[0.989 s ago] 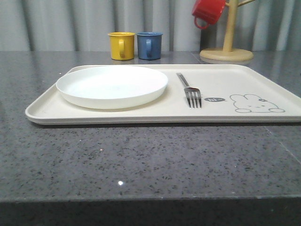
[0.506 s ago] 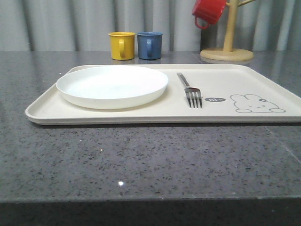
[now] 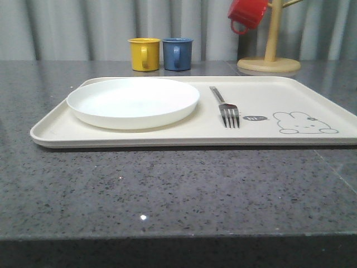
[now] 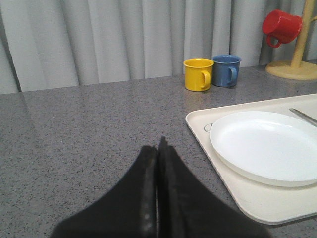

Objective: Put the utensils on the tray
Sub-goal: 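Grasp the chopsticks with the right gripper and carry them onto the tray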

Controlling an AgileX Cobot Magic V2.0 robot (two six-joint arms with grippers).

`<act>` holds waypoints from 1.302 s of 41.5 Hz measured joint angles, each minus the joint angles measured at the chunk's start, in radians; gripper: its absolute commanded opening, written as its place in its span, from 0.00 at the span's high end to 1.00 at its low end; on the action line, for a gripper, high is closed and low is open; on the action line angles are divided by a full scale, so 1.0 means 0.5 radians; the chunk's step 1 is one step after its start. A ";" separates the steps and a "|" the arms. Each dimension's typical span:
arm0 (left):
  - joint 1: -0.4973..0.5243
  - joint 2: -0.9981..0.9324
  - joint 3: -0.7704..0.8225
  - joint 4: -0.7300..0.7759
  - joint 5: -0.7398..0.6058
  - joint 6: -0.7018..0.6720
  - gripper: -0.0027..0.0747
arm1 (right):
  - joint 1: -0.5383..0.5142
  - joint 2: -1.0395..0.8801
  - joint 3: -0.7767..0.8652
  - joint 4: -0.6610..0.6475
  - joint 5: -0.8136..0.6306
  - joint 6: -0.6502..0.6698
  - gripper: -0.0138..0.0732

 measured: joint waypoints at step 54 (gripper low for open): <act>0.000 0.000 0.000 -0.003 0.000 0.000 0.99 | 0.873 -0.128 -0.272 -0.040 0.219 0.738 0.87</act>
